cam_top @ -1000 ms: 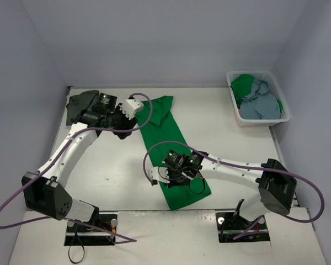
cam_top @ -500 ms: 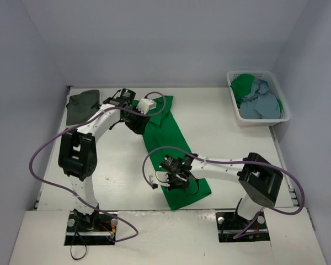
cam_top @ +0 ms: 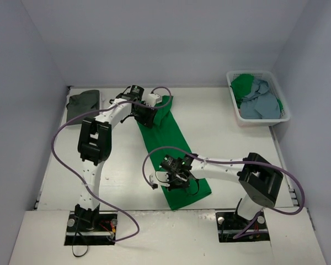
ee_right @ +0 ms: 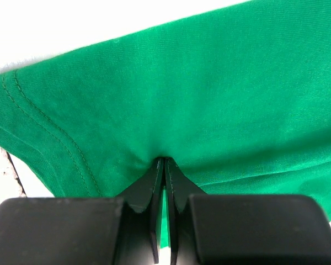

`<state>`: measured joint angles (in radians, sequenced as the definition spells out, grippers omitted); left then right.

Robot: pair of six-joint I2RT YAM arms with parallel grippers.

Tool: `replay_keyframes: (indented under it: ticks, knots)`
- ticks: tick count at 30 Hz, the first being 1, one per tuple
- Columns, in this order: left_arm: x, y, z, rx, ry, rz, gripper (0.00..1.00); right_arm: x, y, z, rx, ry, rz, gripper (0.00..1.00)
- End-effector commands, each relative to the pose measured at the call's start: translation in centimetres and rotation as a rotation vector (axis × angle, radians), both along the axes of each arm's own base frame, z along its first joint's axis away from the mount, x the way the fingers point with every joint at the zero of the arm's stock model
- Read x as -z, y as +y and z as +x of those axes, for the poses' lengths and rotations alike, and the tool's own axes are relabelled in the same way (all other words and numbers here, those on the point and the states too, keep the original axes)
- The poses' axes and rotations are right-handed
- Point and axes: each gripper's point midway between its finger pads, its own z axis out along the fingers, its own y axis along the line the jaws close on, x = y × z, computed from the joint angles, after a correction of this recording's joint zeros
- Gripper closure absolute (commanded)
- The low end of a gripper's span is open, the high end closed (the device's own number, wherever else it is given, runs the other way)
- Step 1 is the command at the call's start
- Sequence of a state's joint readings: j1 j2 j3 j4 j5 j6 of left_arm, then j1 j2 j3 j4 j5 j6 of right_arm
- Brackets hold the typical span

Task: Fold and stack the t-shirts
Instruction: Rotate the tshirt 90 degrees

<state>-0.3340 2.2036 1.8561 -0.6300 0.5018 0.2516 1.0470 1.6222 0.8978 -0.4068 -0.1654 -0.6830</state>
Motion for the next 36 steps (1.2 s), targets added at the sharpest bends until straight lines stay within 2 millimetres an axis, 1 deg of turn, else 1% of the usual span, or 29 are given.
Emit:
replay_keyframes:
  ticks: [1, 2, 3, 4, 5, 7, 8, 10, 11, 13, 14, 15, 16, 17, 18, 19, 20, 21, 22, 23, 25, 26, 28, 29, 31, 33, 34, 35, 36]
  knots:
    - [-1.0, -1.4, 1.1, -0.002, -0.020, -0.042, 0.61, 0.3, -0.4, -0.3, -0.016, 0.022, -0.020, 0.99]
    - [-0.7, -1.5, 1.4, -0.003, -0.019, -0.040, 0.62, 0.2, -0.3, -0.3, -0.018, 0.022, -0.018, 0.99]
    - [0.6, -1.4, 1.4, -0.004, 0.009, -0.025, 0.63, 0.2, -0.2, -0.3, -0.020, 0.026, -0.016, 0.99]
    - [0.9, -1.3, 1.5, -0.013, 0.014, -0.016, 0.63, 0.3, -0.1, -0.4, -0.022, 0.028, -0.016, 0.99]
    - [1.8, -1.3, 1.6, -0.015, 0.032, -0.006, 0.63, 0.3, 0.0, -0.4, -0.024, 0.030, -0.014, 0.99]
    - [2.3, -1.1, 1.9, -0.028, 0.038, 0.012, 0.63, 0.2, 0.3, -0.5, -0.028, 0.039, -0.006, 0.99]
    - [3.2, -1.0, 2.0, -0.038, 0.053, 0.025, 0.63, 0.1, 0.5, -0.5, -0.032, 0.040, -0.002, 1.00]
    - [2.8, -0.9, 2.6, -0.046, 0.047, 0.038, 0.63, 0.1, 1.0, -0.7, -0.041, 0.049, 0.007, 1.00]
    - [3.3, -0.9, 2.8, -0.048, 0.051, 0.046, 0.63, 0.0, 1.4, -0.9, -0.051, 0.053, 0.011, 1.00]
    - [2.5, -1.0, 3.7, -0.051, 0.022, 0.047, 0.63, -0.1, 2.2, -1.2, -0.064, 0.066, 0.023, 1.00]
    - [3.2, -0.9, 3.4, -0.044, 0.046, 0.058, 0.63, 0.2, 2.5, -1.6, -0.078, 0.073, 0.017, 1.00]
    - [2.2, -1.3, 4.2, -0.034, 0.021, 0.043, 0.63, 0.1, 3.0, -1.7, -0.088, 0.075, 0.021, 1.00]
    - [1.9, -1.5, 4.5, -0.028, 0.020, 0.037, 0.63, -0.1, 3.7, -1.7, -0.096, 0.076, 0.033, 1.00]
    - [3.1, -1.8, 3.6, -0.005, 0.077, 0.030, 0.63, 0.2, 4.1, -2.0, -0.108, 0.082, 0.024, 1.00]
    - [1.7, -2.3, 4.4, 0.024, 0.045, 0.011, 0.63, 0.3, 4.6, -2.0, -0.116, 0.084, 0.027, 1.00]
    - [2.9, -2.6, 4.2, 0.035, 0.073, 0.011, 0.62, 0.0, 5.5, -2.0, -0.126, 0.084, 0.044, 1.00]
    - [2.9, -2.7, 4.1, 0.039, 0.087, 0.010, 0.62, 0.4, 6.0, -2.3, -0.139, 0.094, 0.035, 1.00]
    - [2.9, -2.8, 4.2, 0.039, 0.087, 0.008, 0.59, 0.5, 6.5, -2.3, -0.147, 0.096, 0.038, 1.00]
    - [3.0, -3.1, 4.6, 0.040, 0.074, 0.009, 0.58, 0.2, 7.4, -2.0, -0.155, 0.092, 0.053, 1.00]
    - [3.1, -2.8, 5.1, 0.024, 0.058, 0.032, 0.54, 0.9, 7.6, -2.1, -0.160, 0.105, 0.039, 1.00]
    - [3.0, -2.9, 5.7, 0.007, 0.040, 0.041, 0.49, 1.5, 8.4, -1.7, -0.169, 0.106, 0.031, 1.00]
    - [3.0, -2.7, 6.0, -0.006, 0.028, 0.049, 0.45, 1.8, 8.6, -1.5, -0.177, 0.102, 0.023, 1.00]
    - [2.8, -2.6, 6.5, -0.046, 0.022, 0.049, 0.41, 2.4, 8.8, -1.3, -0.178, 0.102, 0.009, 1.00]
    - [2.7, -2.7, 6.5, -0.061, 0.029, 0.046, 0.40, 2.4, 9.0, -1.1, -0.179, 0.098, 0.009, 1.00]
    - [2.4, -2.8, 6.6, -0.073, 0.026, 0.039, 0.40, 2.5, 9.1, -1.0, -0.177, 0.093, 0.007, 1.00]
    - [1.7, -2.7, 6.9, -0.090, 0.013, 0.035, 0.39, 2.1, 9.3, -0.7, -0.159, 0.088, 0.020, 1.00]
    - [0.9, -2.7, 7.0, -0.091, -0.001, 0.029, 0.38, 1.8, 9.4, -0.5, -0.151, 0.082, 0.034, 0.96]
    - [0.3, -2.6, 7.2, -0.098, -0.017, 0.029, 0.38, 1.1, 9.7, -0.1, -0.141, 0.067, 0.057, 0.92]
    - [-1.1, -2.5, 7.3, -0.101, -0.041, 0.022, 0.36, 0.6, 9.9, 0.1, -0.127, 0.062, 0.074, 0.86]
